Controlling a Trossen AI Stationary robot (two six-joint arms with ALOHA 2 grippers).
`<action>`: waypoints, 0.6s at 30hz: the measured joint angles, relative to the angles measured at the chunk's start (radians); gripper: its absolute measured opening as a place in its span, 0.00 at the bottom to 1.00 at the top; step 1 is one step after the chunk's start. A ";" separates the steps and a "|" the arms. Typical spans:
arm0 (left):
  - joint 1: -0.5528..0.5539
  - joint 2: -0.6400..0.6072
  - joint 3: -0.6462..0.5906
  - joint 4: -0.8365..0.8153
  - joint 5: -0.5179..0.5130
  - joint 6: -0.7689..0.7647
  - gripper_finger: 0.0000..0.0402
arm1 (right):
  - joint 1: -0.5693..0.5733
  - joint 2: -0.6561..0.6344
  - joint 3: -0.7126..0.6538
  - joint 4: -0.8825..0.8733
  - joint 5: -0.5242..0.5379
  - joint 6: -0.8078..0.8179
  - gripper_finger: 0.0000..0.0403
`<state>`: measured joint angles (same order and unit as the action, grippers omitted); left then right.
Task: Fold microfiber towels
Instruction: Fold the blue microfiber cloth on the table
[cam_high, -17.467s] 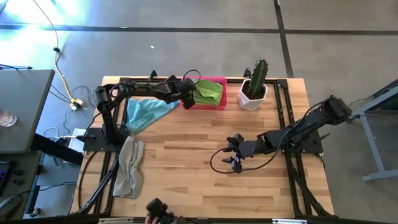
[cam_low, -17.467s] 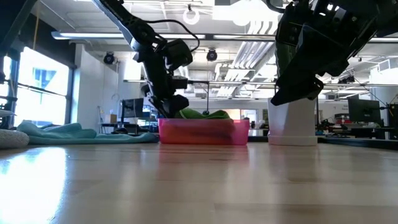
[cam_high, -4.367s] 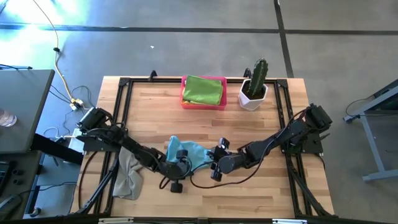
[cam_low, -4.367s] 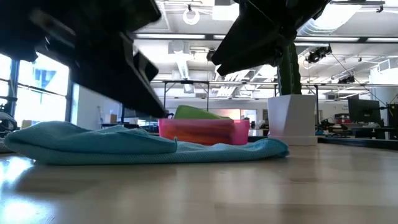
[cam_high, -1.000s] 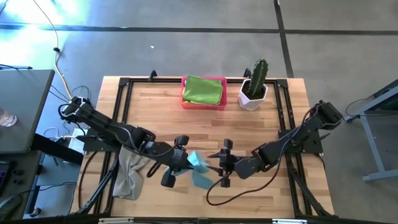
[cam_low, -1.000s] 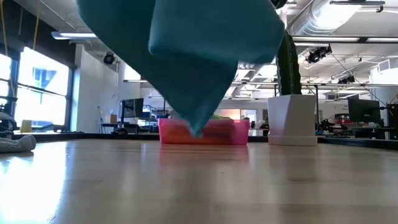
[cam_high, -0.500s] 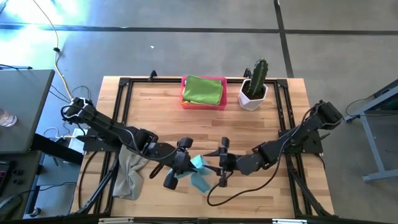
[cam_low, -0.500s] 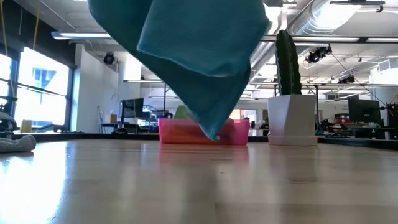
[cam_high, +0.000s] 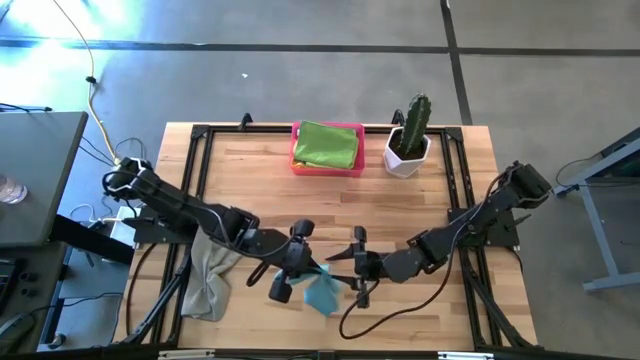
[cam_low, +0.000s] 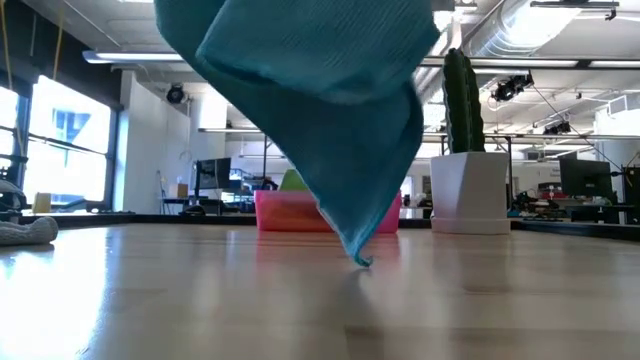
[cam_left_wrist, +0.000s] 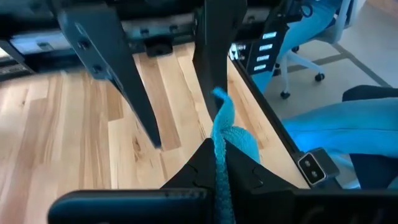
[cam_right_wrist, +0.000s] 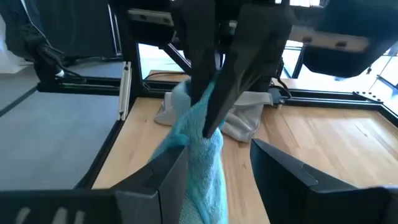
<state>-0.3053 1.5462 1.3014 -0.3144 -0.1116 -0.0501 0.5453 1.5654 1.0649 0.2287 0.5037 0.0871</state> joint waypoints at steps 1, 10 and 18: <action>-0.004 0.002 0.000 -0.004 0.000 -0.006 0.00 | 0.000 0.000 0.000 0.000 0.000 -0.001 0.41; -0.032 0.002 0.000 -0.003 0.001 -0.026 0.00 | -0.009 0.000 0.000 -0.012 0.001 0.000 0.41; -0.037 0.002 0.000 -0.002 0.002 -0.038 0.00 | -0.008 0.000 0.000 -0.016 -0.004 0.013 0.50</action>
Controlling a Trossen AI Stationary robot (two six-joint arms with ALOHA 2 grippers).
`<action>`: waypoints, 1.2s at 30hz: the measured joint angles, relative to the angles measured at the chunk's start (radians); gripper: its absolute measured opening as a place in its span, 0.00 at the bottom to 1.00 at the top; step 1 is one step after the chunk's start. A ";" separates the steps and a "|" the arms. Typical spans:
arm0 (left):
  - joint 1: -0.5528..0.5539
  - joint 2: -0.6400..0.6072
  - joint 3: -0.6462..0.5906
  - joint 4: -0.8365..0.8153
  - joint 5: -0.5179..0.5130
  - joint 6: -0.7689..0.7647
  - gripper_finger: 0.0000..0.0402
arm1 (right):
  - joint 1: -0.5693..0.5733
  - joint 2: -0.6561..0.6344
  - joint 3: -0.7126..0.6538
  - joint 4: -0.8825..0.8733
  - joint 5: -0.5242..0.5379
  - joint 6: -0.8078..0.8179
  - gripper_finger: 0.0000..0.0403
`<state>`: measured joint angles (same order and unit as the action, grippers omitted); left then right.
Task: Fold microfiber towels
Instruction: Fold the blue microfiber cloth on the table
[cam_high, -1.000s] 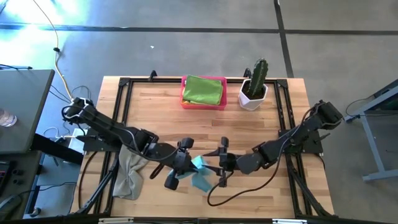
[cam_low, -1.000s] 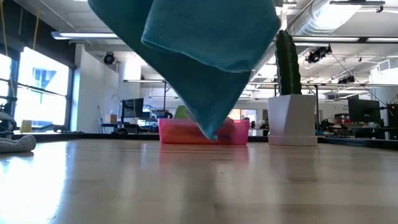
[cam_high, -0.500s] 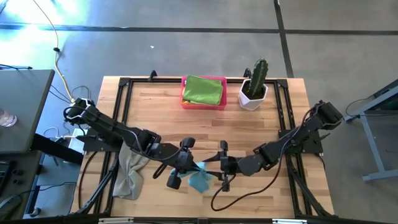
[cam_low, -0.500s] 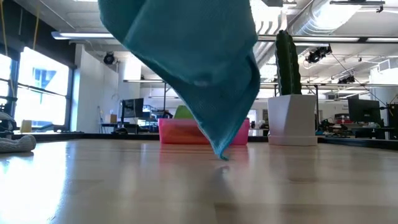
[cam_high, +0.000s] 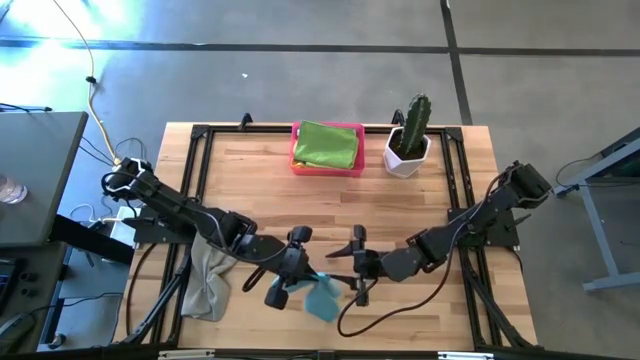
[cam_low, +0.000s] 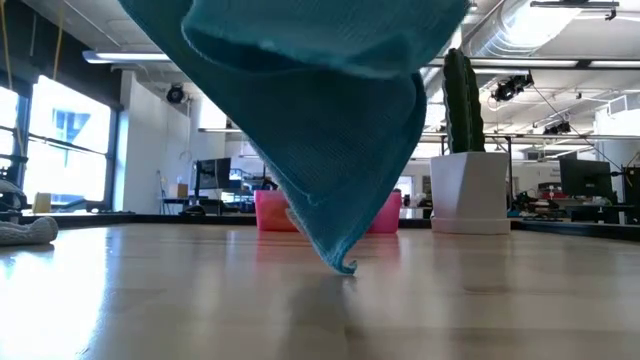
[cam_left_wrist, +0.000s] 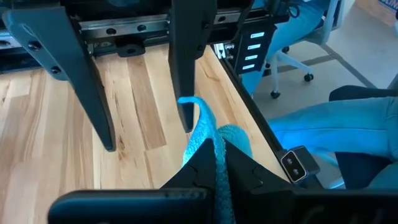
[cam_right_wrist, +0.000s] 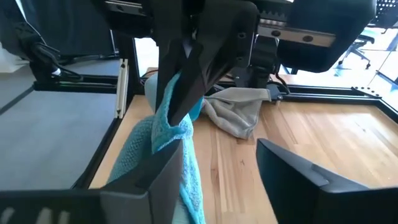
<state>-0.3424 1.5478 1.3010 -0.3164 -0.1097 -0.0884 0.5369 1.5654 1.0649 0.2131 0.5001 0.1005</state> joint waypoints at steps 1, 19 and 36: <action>0.000 0.000 0.000 -0.001 0.000 -0.006 0.00 | 0.000 0.000 0.000 0.000 -0.001 -0.005 0.52; -0.001 0.000 0.000 -0.001 0.027 -0.016 0.00 | 0.000 -0.003 0.000 0.046 -0.085 0.108 0.62; -0.001 -0.001 0.000 0.000 0.019 -0.013 0.00 | 0.036 -0.003 0.000 -0.045 -0.116 0.137 0.62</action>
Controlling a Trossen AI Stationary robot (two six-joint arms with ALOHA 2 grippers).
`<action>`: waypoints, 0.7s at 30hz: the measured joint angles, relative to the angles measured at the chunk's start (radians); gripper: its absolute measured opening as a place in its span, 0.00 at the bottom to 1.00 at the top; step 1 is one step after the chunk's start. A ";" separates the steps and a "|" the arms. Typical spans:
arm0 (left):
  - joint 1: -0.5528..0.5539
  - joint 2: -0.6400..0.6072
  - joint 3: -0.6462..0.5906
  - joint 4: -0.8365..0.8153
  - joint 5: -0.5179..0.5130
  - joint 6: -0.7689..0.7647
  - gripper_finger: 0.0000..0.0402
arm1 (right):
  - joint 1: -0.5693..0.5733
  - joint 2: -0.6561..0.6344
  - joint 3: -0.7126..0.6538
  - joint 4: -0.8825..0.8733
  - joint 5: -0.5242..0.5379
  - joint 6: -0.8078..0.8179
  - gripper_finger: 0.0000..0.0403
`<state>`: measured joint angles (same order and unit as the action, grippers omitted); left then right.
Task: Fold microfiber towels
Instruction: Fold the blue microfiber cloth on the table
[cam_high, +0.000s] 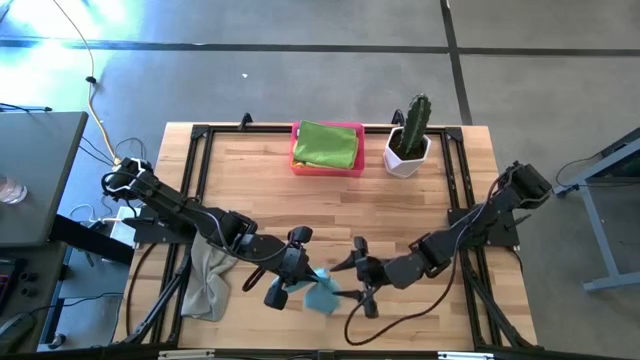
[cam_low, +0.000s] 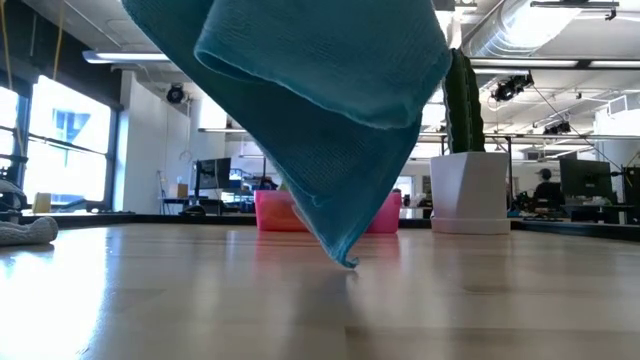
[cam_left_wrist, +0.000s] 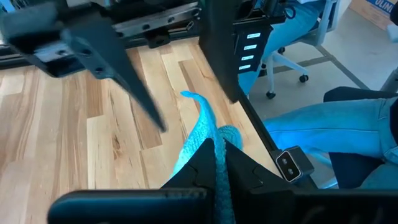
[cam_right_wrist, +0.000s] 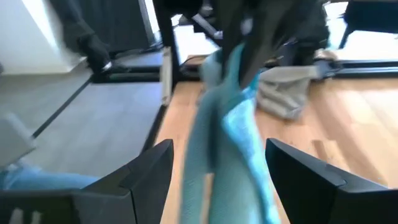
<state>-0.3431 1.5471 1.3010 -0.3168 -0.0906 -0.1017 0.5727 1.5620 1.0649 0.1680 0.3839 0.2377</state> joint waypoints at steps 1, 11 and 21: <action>0.000 0.000 0.000 0.000 0.000 0.000 0.00 | -0.002 0.000 0.000 0.009 0.021 -0.004 0.62; 0.000 0.000 0.000 0.019 0.000 0.000 0.00 | -0.043 0.000 0.000 0.062 0.075 -0.030 0.62; 0.011 0.006 0.000 0.034 -0.013 0.017 0.00 | -0.049 0.000 0.000 0.066 0.067 -0.036 0.48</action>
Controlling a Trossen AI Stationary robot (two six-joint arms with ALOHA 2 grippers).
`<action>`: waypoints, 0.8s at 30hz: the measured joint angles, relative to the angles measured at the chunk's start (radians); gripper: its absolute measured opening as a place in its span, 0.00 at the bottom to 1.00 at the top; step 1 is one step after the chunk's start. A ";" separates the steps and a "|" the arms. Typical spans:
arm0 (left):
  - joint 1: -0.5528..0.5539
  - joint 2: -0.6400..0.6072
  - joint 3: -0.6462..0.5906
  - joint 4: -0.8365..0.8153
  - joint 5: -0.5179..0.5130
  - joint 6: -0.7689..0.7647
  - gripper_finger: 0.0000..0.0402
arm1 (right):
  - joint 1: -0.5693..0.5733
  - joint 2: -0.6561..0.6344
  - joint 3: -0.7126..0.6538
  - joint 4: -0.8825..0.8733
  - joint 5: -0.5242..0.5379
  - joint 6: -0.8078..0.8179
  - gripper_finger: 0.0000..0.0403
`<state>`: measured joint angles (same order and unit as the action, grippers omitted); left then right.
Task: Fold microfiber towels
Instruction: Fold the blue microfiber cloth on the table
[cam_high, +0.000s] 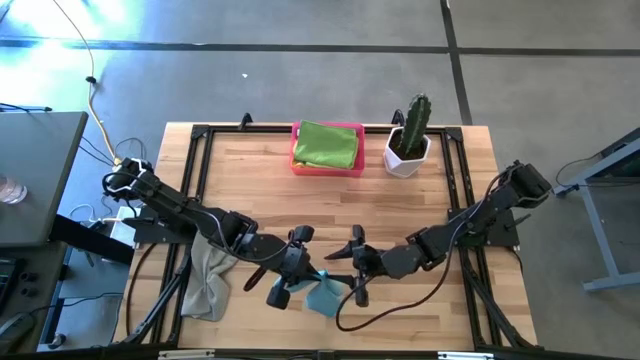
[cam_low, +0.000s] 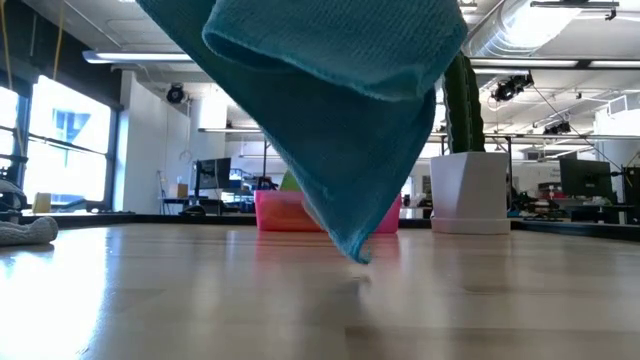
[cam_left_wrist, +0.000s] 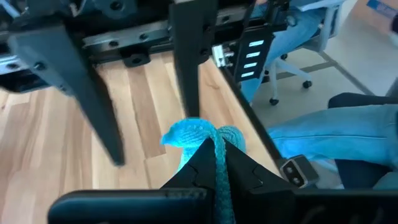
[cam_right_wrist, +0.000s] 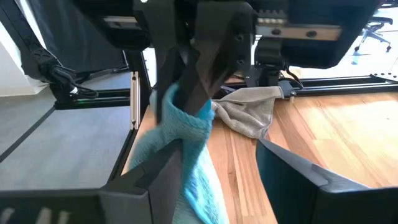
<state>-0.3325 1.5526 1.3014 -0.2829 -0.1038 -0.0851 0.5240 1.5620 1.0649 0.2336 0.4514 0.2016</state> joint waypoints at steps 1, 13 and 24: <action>0.001 0.002 0.000 -0.003 -0.007 0.000 0.00 | 0.002 0.000 0.000 -0.001 -0.005 0.001 0.47; 0.003 0.009 0.000 -0.004 -0.009 0.009 0.00 | -0.006 0.000 0.000 0.006 -0.013 -0.011 0.47; 0.006 0.009 0.000 -0.013 -0.015 0.008 0.00 | -0.006 0.000 0.000 0.005 -0.096 0.000 0.47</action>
<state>-0.3264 1.5616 1.3014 -0.2959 -0.1189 -0.0775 0.5179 1.5620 1.0649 0.2386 0.3550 0.2016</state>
